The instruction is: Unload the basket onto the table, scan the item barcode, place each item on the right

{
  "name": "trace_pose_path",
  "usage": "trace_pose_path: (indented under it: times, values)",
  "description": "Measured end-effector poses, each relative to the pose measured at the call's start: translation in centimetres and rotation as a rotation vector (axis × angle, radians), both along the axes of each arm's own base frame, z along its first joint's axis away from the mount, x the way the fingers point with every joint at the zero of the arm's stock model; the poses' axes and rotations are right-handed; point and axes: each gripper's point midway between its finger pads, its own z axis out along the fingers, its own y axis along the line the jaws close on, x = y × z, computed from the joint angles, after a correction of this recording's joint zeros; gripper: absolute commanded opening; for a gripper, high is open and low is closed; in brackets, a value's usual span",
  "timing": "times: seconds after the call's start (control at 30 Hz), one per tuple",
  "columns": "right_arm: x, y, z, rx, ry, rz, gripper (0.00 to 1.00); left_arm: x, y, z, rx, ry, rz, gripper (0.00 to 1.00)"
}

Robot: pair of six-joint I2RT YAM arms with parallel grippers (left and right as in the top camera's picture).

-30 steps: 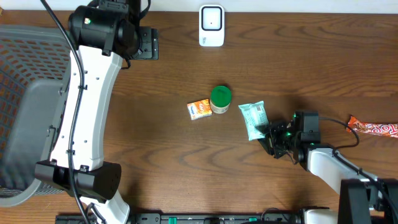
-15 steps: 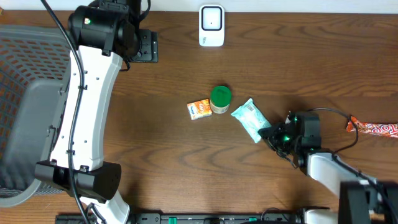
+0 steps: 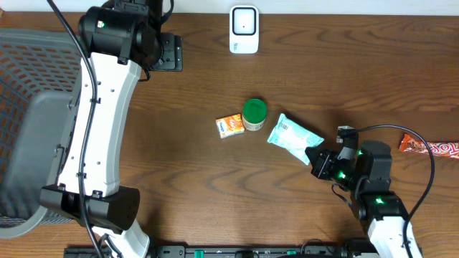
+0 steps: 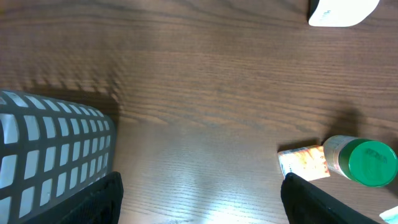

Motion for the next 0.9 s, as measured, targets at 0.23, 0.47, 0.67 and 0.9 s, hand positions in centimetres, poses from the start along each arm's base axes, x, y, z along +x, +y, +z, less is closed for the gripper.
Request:
trace_pose_path:
  times: [0.23,0.47,0.67,0.9]
  values:
    - [-0.6,0.2,-0.2,-0.003,0.011,0.026,0.01,0.0,0.0,0.0,-0.001,-0.002,0.002,0.81]
    - [-0.9,0.7,-0.3,0.016,0.023,0.049,0.01,1.6,-0.3,0.9,-0.044,-0.077,0.049,0.82]
    - [-1.1,1.0,-0.1,0.024,0.017,0.073,0.01,3.3,-0.7,3.1,-0.086,-0.202,0.064,0.82]
    - [-1.2,1.2,0.0,0.027,0.01,0.087,0.01,0.7,-0.1,9.1,-0.126,-0.361,0.062,0.82]
